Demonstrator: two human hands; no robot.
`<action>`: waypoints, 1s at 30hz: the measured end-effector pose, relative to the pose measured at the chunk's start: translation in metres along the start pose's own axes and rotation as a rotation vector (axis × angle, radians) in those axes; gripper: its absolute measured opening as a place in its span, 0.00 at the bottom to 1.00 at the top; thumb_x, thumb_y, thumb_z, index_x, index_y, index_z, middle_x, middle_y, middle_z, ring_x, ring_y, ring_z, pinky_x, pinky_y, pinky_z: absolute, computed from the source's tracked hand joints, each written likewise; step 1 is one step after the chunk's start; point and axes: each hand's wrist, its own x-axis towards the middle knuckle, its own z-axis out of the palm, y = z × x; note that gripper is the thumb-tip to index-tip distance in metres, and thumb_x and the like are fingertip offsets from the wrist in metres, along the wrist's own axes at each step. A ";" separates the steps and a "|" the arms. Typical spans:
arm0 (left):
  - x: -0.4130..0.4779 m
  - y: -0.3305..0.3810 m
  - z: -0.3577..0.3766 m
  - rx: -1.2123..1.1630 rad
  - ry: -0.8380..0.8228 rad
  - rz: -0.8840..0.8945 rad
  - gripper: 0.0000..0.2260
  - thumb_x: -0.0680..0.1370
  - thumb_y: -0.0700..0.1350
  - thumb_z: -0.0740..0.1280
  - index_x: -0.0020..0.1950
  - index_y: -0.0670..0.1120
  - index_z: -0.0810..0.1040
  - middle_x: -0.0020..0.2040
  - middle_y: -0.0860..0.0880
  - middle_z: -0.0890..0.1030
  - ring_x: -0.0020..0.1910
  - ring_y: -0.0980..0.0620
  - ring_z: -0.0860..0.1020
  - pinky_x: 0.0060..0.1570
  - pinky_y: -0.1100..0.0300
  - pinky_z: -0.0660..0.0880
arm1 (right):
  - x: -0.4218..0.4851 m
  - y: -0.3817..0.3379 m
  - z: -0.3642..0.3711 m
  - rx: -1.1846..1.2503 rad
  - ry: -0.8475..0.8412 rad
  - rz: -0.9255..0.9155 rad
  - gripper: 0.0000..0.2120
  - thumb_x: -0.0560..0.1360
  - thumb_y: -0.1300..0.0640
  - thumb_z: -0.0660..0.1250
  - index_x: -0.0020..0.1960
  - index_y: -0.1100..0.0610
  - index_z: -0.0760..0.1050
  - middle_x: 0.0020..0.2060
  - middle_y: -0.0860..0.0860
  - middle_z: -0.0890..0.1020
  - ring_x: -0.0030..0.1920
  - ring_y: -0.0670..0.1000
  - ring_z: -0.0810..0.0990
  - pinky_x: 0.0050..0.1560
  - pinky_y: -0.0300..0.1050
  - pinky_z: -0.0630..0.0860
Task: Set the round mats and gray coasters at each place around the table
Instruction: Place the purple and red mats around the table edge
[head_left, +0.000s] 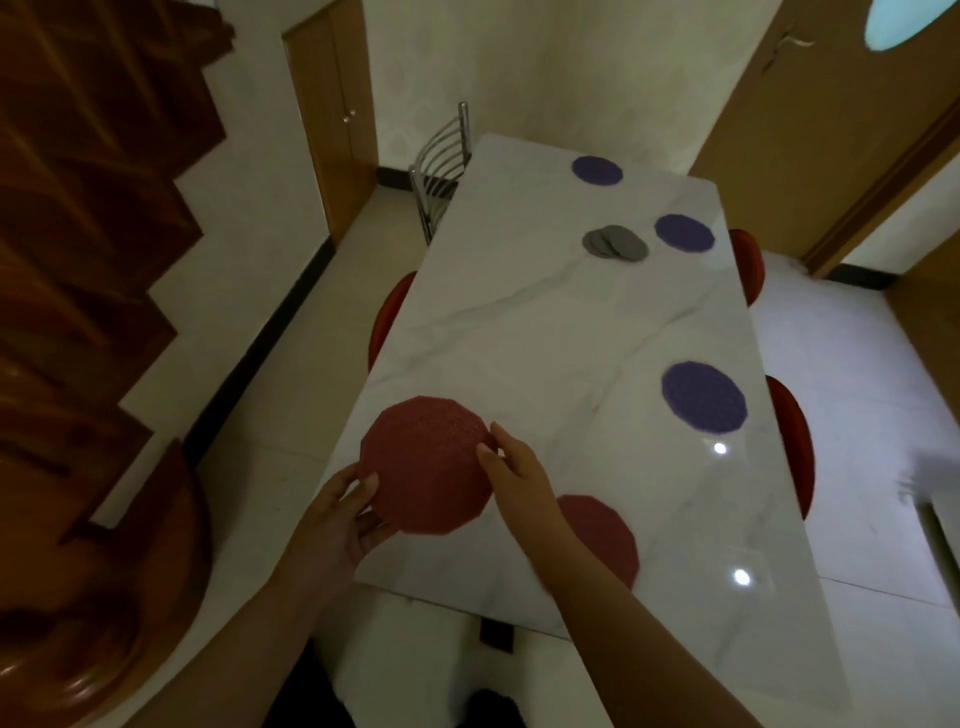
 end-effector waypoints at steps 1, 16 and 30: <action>0.004 0.007 -0.009 0.013 -0.012 -0.005 0.16 0.72 0.46 0.69 0.59 0.46 0.77 0.53 0.46 0.84 0.44 0.48 0.85 0.38 0.57 0.81 | 0.006 -0.003 0.012 -0.003 0.023 -0.003 0.21 0.79 0.53 0.60 0.72 0.55 0.65 0.65 0.51 0.72 0.54 0.38 0.71 0.52 0.24 0.68; 0.109 0.153 -0.121 0.217 -0.339 -0.172 0.12 0.76 0.45 0.66 0.58 0.48 0.77 0.48 0.50 0.86 0.45 0.51 0.85 0.38 0.58 0.81 | 0.044 -0.071 0.176 0.224 0.550 0.040 0.13 0.76 0.58 0.65 0.60 0.56 0.78 0.53 0.49 0.82 0.50 0.40 0.79 0.51 0.31 0.76; 0.260 0.215 -0.081 0.318 -0.457 -0.312 0.21 0.69 0.47 0.70 0.61 0.46 0.75 0.54 0.45 0.83 0.41 0.51 0.85 0.35 0.60 0.80 | 0.169 -0.102 0.164 0.400 0.658 0.179 0.02 0.73 0.60 0.70 0.45 0.56 0.78 0.42 0.51 0.83 0.45 0.49 0.82 0.45 0.42 0.80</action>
